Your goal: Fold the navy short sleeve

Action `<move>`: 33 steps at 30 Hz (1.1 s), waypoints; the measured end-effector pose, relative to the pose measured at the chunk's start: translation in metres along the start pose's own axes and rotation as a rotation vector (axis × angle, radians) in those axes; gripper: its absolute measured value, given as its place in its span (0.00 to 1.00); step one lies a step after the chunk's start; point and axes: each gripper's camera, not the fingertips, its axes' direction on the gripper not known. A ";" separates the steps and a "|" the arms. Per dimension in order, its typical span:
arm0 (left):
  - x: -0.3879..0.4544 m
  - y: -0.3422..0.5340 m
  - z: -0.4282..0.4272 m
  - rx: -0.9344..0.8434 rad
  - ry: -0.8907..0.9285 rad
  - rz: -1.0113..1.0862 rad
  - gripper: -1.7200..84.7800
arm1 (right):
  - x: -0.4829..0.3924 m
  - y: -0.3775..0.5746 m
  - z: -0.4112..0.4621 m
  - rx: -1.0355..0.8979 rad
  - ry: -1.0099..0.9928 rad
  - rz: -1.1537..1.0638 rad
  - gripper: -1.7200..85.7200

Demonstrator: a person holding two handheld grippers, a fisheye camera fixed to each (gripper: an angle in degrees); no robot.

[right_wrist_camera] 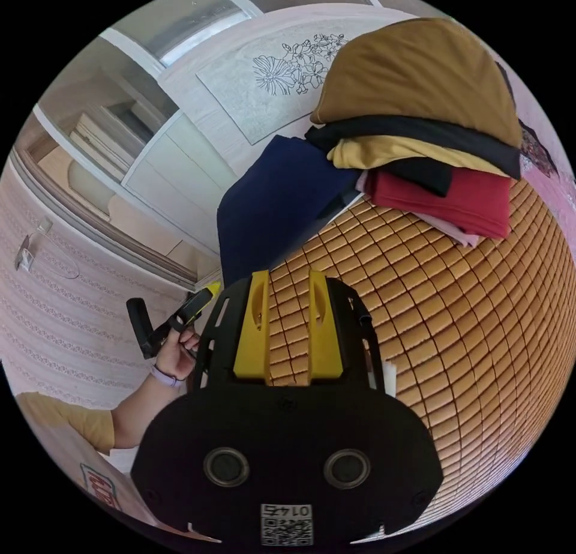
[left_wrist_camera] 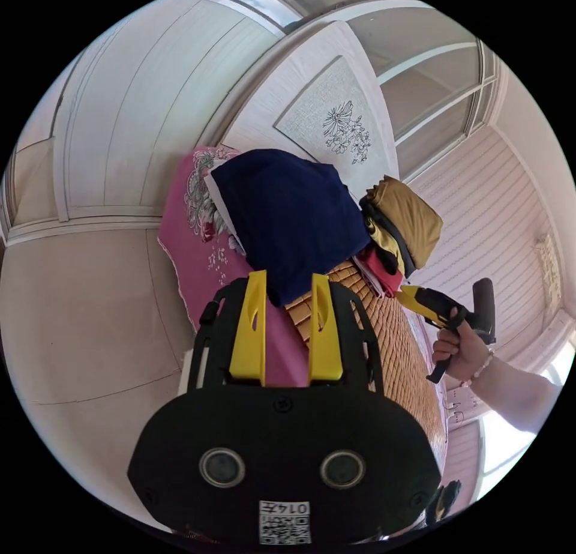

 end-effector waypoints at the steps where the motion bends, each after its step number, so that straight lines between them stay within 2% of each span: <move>1: -0.003 -0.003 0.012 -0.010 -0.013 0.003 0.13 | 0.003 -0.010 0.021 -0.010 -0.005 -0.015 0.13; 4: -0.004 -0.009 0.038 -0.053 -0.032 0.014 0.09 | 0.009 -0.024 0.068 0.016 -0.037 -0.041 0.14; 7: 0.003 -0.013 0.047 -0.044 -0.064 0.070 0.02 | 0.026 -0.038 0.100 0.082 -0.003 0.074 0.13; 12: 0.026 -0.020 0.066 -0.060 -0.026 0.185 0.01 | 0.057 -0.044 0.121 0.045 -0.039 0.205 0.06; 18: 0.079 -0.040 0.070 -0.021 0.020 0.328 0.01 | 0.034 -0.036 0.064 0.118 -0.111 -0.045 0.04; 21: 0.147 -0.040 0.054 0.022 0.152 0.507 0.01 | 0.028 -0.013 0.005 0.183 -0.069 -0.144 0.04; 23: 0.219 -0.021 0.060 -0.036 0.385 0.664 0.01 | 0.048 0.033 -0.046 0.201 0.015 -0.129 0.04; 24: 0.239 -0.012 0.066 -0.065 0.443 0.703 0.01 | 0.057 0.048 -0.058 0.201 0.036 -0.110 0.05; 26: 0.311 0.037 0.101 -0.221 0.613 0.762 0.02 | 0.101 0.122 -0.096 0.138 0.156 0.006 0.06; 29: 0.366 0.115 0.165 -0.422 0.664 0.667 0.05 | 0.156 0.237 -0.119 -0.028 0.404 0.204 0.11; 31: 0.378 0.146 0.197 -0.553 0.650 0.606 0.07 | 0.171 0.301 -0.128 -0.111 0.491 0.291 0.13; 33: 0.382 0.157 0.211 -0.540 0.645 0.637 0.07 | 0.170 0.354 -0.136 -0.121 0.520 0.330 0.13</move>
